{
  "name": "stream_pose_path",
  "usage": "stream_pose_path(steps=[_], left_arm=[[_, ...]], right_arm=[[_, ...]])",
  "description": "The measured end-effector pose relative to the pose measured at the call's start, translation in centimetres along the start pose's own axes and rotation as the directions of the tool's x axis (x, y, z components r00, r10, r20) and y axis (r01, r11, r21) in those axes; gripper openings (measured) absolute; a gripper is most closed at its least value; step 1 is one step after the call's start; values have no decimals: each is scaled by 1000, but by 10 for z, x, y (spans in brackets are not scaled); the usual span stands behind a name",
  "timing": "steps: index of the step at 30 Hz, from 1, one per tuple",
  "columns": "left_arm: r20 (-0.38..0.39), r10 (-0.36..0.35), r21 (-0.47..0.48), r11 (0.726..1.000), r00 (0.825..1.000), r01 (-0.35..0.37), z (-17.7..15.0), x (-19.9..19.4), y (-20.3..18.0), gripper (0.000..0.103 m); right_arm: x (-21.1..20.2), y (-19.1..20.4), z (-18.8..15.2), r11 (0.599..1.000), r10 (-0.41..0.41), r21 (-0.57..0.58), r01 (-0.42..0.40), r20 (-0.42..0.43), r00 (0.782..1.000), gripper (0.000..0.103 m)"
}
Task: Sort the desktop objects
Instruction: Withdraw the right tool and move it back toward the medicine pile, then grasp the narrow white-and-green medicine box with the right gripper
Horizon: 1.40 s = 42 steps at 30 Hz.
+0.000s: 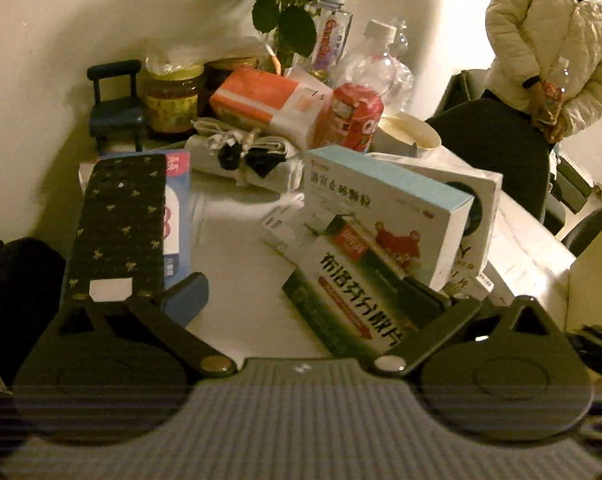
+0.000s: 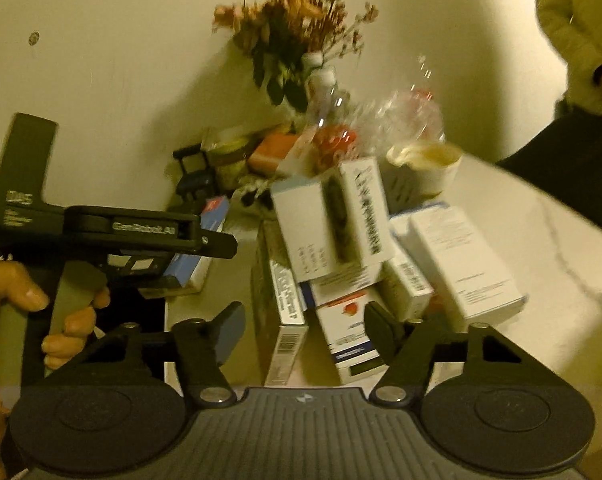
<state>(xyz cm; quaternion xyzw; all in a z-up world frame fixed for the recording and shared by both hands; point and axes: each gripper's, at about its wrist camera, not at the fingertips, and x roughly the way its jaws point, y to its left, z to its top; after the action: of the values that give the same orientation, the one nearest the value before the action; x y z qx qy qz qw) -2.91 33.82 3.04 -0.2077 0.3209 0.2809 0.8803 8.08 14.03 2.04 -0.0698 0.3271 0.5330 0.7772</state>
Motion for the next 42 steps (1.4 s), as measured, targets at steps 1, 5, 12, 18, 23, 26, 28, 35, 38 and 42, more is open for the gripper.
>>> stream_pose_path(steps=[1, 5, 12, 18, 23, 26, 28, 35, 38, 42], left_arm=[[-3, 1, -2, 1000, 1000, -1, -1, 0, 1, 102], [-15, -1, -5, 1000, 1000, 1, -5, 2, 4, 102], [-36, -7, -7, 1000, 999, 7, -14, 4, 8, 102], [-56, -11, -2, 1000, 998, 11, -22, 8, 7, 102], [-73, -11, 10, 1000, 997, 11, -29, 12, 4, 102], [-83, -8, 20, 1000, 997, 10, -32, 14, 4, 102], [-92, -6, 25, 1000, 996, 8, -35, 16, 3, 102], [-117, 4, 42, 999, 993, 1, -42, 20, 4, 102], [-126, 11, 41, 999, 992, -5, -44, 21, 6, 102], [-136, 13, 39, 999, 991, -7, -48, 22, 7, 102]], right_arm=[[6, 0, 0, 1000, 10, 5, -10, -14, 1000, 60], [26, 0, 1, 1000, 28, 11, -27, -59, 998, 52], [42, 1, 2, 998, 52, 43, -48, -97, 994, 27], [36, 7, 3, 998, 54, 15, -53, -104, 993, 23], [24, 10, 2, 999, 33, -34, -37, -125, 992, 23], [16, 10, 1, 998, 22, -53, -30, -148, 989, 23], [11, 10, 1, 997, 15, -69, -26, -165, 986, 23], [9, 13, 1, 994, -14, -112, -12, -221, 975, 30], [11, 16, 5, 992, -9, -123, -19, -224, 975, 33], [21, 22, 11, 989, -13, -147, -23, -240, 971, 33]])
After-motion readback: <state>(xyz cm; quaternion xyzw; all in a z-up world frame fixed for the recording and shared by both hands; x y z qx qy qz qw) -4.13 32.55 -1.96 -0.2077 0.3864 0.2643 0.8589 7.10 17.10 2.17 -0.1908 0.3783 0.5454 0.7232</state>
